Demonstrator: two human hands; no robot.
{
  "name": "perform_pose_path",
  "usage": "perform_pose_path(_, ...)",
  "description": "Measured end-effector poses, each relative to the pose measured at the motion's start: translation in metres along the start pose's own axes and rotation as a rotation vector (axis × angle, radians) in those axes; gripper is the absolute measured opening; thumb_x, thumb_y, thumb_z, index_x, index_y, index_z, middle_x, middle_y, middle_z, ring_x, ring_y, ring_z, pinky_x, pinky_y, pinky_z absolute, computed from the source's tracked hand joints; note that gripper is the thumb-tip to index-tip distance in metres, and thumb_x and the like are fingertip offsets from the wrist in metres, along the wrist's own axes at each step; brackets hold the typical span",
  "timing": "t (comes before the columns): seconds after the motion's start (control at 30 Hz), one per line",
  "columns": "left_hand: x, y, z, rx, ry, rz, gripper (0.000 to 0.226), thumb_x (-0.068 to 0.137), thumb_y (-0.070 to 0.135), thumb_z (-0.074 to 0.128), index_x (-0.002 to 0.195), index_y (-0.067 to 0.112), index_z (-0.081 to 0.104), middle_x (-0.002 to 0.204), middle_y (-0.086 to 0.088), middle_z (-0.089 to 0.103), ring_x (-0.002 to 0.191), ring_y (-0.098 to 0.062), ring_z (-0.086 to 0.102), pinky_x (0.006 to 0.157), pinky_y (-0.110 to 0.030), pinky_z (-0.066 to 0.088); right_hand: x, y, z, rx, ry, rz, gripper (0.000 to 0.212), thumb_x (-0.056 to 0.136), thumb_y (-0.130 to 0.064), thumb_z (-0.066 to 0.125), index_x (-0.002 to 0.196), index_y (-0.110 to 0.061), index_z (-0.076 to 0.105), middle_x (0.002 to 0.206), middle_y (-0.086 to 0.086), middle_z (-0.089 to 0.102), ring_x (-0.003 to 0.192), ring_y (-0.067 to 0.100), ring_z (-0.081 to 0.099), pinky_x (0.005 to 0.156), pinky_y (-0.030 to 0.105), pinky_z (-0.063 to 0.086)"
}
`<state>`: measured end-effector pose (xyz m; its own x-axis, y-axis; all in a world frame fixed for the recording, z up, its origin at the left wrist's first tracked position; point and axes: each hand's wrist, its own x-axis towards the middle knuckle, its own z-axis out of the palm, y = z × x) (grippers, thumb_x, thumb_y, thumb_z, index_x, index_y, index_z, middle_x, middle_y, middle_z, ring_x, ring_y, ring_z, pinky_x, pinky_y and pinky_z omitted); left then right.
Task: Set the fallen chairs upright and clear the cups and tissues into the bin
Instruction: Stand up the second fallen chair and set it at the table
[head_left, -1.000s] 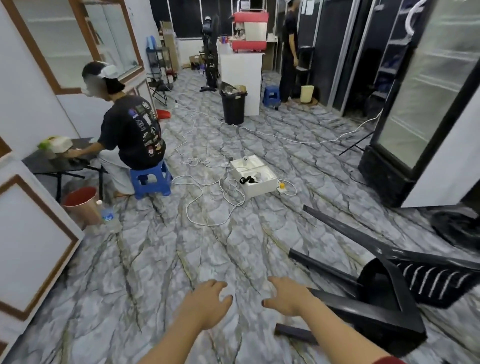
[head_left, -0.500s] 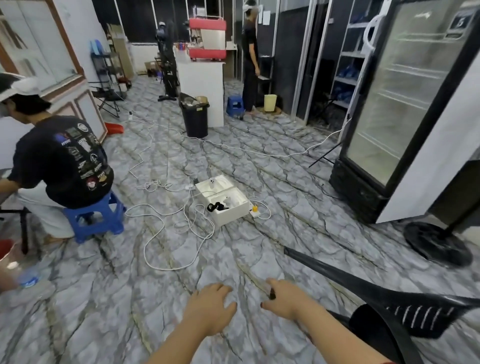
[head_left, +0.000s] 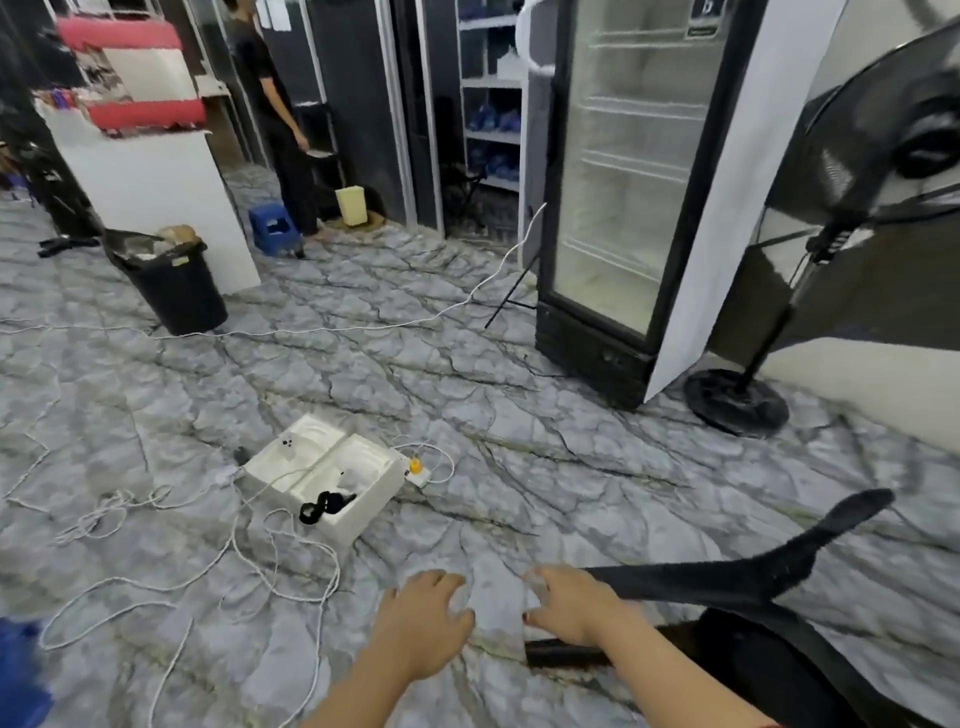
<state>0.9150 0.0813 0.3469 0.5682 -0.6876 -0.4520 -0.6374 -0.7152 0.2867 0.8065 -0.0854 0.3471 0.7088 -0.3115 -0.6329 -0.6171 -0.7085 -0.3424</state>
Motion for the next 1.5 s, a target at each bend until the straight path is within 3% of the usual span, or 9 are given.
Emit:
perform_pose_path(0.1,0.038,-0.023,-0.028,0.022,-0.034,0.048,0.051,0.092,0.047,0.033,0.14,0.029,0.03,0.15,0.006,0.028,0.137,-0.018,0.027,0.114,-0.045,0.018,0.027,-0.014,-0.015,0.056,0.01,0.052,0.069,0.083,-0.055,0.047,0.142,-0.023,0.029,0.144,0.009,0.04,0.129,0.029,0.039,0.105,0.041,0.035)
perform_pose_path(0.27,0.093,-0.045,-0.062,0.056,-0.046,0.098,0.052,0.091,0.048,0.035,0.14,0.03,0.031,0.149,0.006,0.029,0.135,-0.019,0.03,0.111,-0.041,0.024,0.07,-0.025,-0.041,0.086,0.019,0.129,0.074,0.088,-0.053,0.045,0.148,-0.024,0.014,0.154,0.009,0.024,0.139,0.027,0.026,0.112,0.041,0.025)
perform_pose_path(0.67,0.289,-0.037,-0.15,0.122,-0.076,0.21,0.057,0.087,0.051,0.038,0.14,0.031,0.03,0.15,0.006,0.029,0.137,-0.018,0.026,0.114,-0.043,0.021,0.21,-0.002,-0.162,0.164,0.056,0.25,0.075,0.085,-0.056,0.048,0.145,-0.02,0.021,0.151,0.01,0.03,0.136,0.03,0.031,0.11,0.042,0.029)
perform_pose_path(0.87,0.374,-0.007,-0.206,0.13,-0.063,0.285,0.056,0.089,0.05,0.037,0.14,0.03,0.03,0.151,0.005,0.028,0.138,-0.017,0.024,0.115,-0.044,0.017,0.26,0.012,-0.247,0.214,0.143,0.26,0.072,0.09,-0.047,0.049,0.147,-0.016,0.019,0.153,0.01,0.027,0.138,0.027,0.03,0.109,0.033,0.029)
perform_pose_path(1.03,0.445,0.027,-0.241,0.173,-0.136,0.365,0.055,0.089,0.052,0.037,0.139,0.031,0.032,0.15,0.005,0.03,0.136,-0.018,0.027,0.114,-0.045,0.019,0.292,0.029,-0.292,0.286,0.178,0.342,0.072,0.085,-0.051,0.05,0.146,-0.026,0.022,0.153,0.008,0.027,0.139,0.029,0.027,0.111,0.041,0.029)
perform_pose_path(1.17,0.505,0.056,-0.268,0.222,-0.169,0.475,0.057,0.088,0.052,0.038,0.14,0.029,0.03,0.149,0.005,0.029,0.136,-0.018,0.028,0.114,-0.045,0.019,0.313,0.045,-0.332,0.33,0.214,0.445,0.074,0.087,-0.051,0.049,0.147,-0.021,0.018,0.154,0.011,0.025,0.139,0.03,0.025,0.112,0.041,0.027)
perform_pose_path(1.3,0.576,0.085,-0.302,0.298,-0.19,0.604,0.057,0.089,0.05,0.038,0.141,0.028,0.031,0.149,0.003,0.031,0.135,-0.018,0.031,0.112,-0.039,0.026,0.34,0.053,-0.376,0.406,0.297,0.534,0.064,0.09,-0.044,0.048,0.144,-0.018,0.027,0.149,0.01,0.034,0.135,0.029,0.034,0.109,0.037,0.031)
perform_pose_path(1.5,0.651,0.137,-0.326,0.45,-0.244,0.807,0.059,0.087,0.053,0.037,0.141,0.03,0.029,0.15,0.003,0.03,0.136,-0.017,0.03,0.112,-0.04,0.025,0.362,0.07,-0.416,0.617,0.426,0.679,0.065,0.088,-0.045,0.05,0.144,-0.019,0.028,0.149,0.011,0.035,0.135,0.03,0.034,0.11,0.039,0.03)
